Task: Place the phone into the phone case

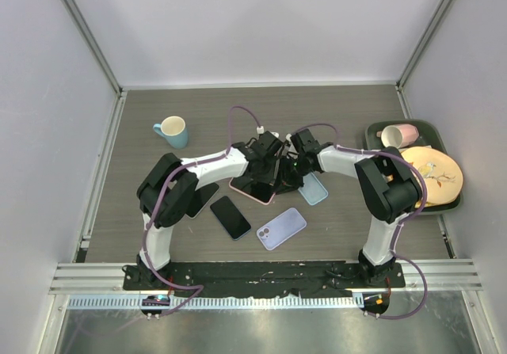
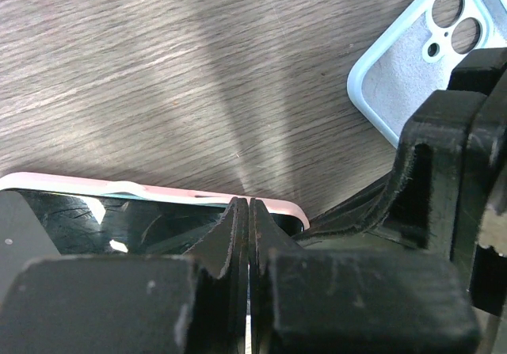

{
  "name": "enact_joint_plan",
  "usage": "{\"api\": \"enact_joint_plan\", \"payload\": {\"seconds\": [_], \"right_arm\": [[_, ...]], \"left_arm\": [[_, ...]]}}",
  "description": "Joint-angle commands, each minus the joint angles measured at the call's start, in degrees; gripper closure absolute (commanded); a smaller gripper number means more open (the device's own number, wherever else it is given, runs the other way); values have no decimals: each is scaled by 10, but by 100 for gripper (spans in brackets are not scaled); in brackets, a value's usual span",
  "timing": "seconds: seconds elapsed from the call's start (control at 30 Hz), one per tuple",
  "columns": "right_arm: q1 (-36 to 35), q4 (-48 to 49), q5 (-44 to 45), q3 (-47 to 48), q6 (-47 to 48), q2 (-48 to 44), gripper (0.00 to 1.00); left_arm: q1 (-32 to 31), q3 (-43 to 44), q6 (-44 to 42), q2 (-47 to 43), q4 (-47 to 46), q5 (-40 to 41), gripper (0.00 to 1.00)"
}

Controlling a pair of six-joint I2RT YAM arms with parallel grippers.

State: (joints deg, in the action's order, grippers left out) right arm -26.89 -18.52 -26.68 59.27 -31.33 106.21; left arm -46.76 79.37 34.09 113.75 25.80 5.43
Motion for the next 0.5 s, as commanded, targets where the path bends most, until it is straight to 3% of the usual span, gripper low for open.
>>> {"api": "enact_joint_plan", "payload": {"seconds": [0.0, 0.27, 0.47], "right_arm": [[-4, 24, 228, -13, 45, 71, 98], [-19, 22, 263, -2, 35, 71, 99], [-15, 31, 246, 23, 27, 44, 99]], "left_arm": [[-1, -17, 1, 40, 37, -18, 100], [-2, -11, 0, 7, 30, 19, 99], [-2, -26, -7, -80, 21, 86, 85]]}}
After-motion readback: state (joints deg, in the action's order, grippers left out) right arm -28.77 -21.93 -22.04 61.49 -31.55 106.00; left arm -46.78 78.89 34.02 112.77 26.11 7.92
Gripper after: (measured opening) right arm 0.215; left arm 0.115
